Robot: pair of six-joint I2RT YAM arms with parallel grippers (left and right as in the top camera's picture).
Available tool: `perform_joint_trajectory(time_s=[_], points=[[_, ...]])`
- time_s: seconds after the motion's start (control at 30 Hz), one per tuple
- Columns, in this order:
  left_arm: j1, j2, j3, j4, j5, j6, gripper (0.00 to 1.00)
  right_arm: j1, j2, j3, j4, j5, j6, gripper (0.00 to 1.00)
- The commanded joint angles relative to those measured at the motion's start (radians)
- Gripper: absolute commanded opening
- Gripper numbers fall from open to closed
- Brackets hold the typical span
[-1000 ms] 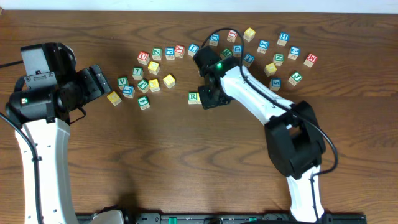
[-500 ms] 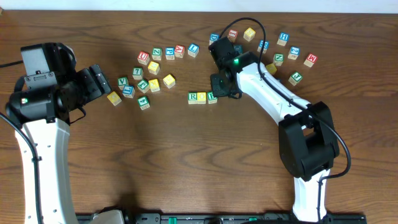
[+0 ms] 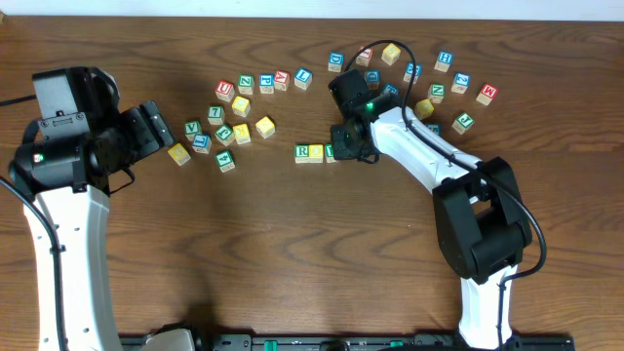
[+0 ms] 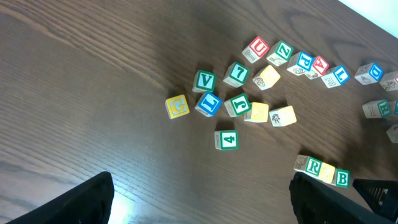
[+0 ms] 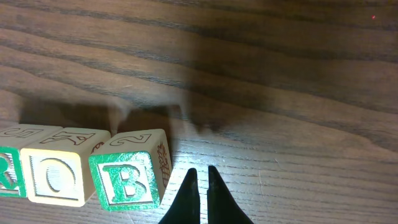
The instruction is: Spell out ROBOT
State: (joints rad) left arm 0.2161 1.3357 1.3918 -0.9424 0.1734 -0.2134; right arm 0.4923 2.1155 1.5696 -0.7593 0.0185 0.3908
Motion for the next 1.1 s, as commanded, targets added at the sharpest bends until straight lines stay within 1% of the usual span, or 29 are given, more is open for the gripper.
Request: perform_joint_trajectory(time_s=[0.0, 0.3, 0.9, 1.07], points=[[0.003, 0.010, 0.006, -0.003, -0.009, -0.013, 0.89, 0.014, -0.010, -0.002, 0.005, -0.003, 0.012, 0.01], [0.003, 0.010, 0.006, -0.003, -0.009, -0.013, 0.89, 0.039, -0.010, -0.002, 0.012, -0.003, 0.012, 0.01], [0.003, 0.010, 0.006, -0.003, -0.009, -0.013, 0.89, 0.040, -0.010, -0.002, 0.013, -0.026, 0.013, 0.01], [0.003, 0.010, 0.006, -0.003, -0.009, -0.013, 0.89, 0.038, -0.010, -0.002, 0.013, -0.025, 0.013, 0.03]])
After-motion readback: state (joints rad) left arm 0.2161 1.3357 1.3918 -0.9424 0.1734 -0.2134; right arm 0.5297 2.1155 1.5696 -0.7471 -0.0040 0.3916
